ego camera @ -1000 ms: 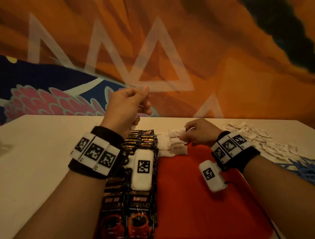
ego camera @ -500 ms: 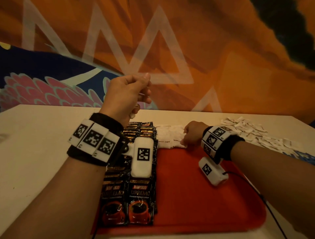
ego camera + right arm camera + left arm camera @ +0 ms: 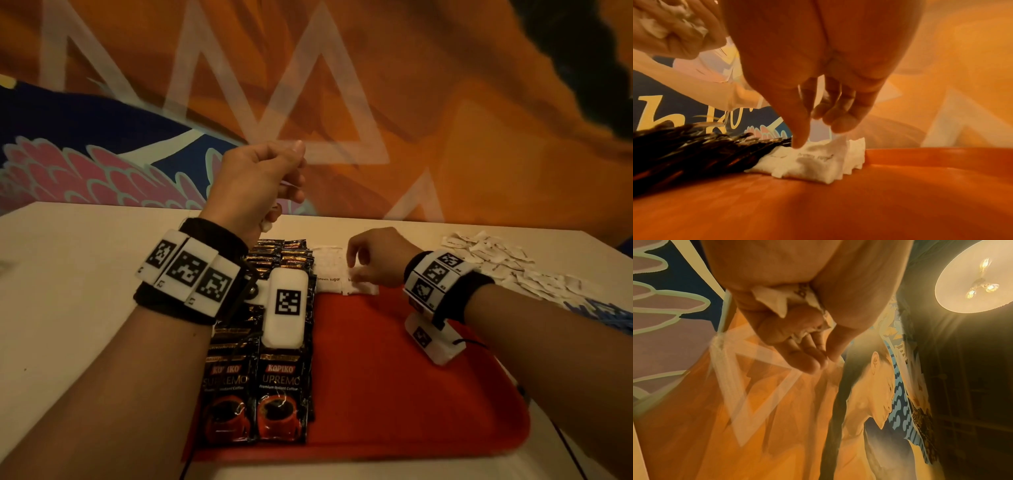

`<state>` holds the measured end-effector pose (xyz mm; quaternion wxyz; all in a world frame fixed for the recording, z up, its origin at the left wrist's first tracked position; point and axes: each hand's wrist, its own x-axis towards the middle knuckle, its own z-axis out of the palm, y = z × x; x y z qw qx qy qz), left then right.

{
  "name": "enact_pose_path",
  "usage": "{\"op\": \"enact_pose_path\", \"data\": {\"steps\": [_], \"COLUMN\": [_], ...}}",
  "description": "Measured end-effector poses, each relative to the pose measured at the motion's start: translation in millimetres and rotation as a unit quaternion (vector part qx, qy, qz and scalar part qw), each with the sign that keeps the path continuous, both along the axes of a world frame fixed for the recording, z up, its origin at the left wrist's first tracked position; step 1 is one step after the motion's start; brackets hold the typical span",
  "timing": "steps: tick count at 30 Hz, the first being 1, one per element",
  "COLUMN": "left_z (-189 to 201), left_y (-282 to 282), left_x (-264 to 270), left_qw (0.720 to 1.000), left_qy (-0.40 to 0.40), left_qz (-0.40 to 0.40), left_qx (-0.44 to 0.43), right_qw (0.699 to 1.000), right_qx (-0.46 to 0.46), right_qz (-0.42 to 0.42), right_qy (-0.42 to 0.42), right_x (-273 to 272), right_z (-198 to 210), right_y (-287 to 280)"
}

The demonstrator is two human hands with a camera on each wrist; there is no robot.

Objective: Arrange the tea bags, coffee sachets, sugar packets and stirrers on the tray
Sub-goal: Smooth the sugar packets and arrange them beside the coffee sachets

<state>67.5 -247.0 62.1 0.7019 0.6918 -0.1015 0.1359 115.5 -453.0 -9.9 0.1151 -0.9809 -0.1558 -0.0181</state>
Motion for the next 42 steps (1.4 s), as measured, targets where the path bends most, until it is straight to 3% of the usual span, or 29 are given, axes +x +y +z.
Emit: {"op": "enact_pose_path", "data": {"steps": [6,11,15,19,22,24,27,33,42], "left_z": [-1,0,1,1,-1,-2,-1,-2,-3], "left_y": [-1,-4,-7,-8,-11,-15,-19,-22,-28], "left_x": [-1,1,1,0,0,1,0,0,-1], "left_qw": [1.0,0.999,0.994,0.991,0.991,0.994,0.994,0.99,0.968], "left_qy": [-0.001,0.019,0.04,0.047,0.047,0.049,0.048,0.07,0.109], "left_qz": [0.0,-0.013,-0.027,-0.039,-0.027,0.001,0.016,-0.047,-0.039], "left_qx": [0.006,-0.026,-0.095,-0.122,-0.12,-0.1,-0.102,-0.109,-0.224], "right_qw": [0.997,0.999,0.987,0.917,0.87,0.861,0.881,0.891,0.865], "right_qx": [-0.046,-0.011,0.156,0.382,0.467,0.476,0.431,0.376,0.449], "right_qz": [0.01,0.015,0.012,0.054,0.117,0.156,0.168,0.127,0.082], "right_qy": [0.067,0.05,-0.029,-0.099,-0.105,-0.089,-0.103,-0.221,-0.21], "right_x": [3,3,-1,-26,-48,-59,-63,-53,-48], "right_z": [-6,7,27,53,69,70,62,47,31], "right_y": [8,6,12,30,43,50,59,62,62]}}
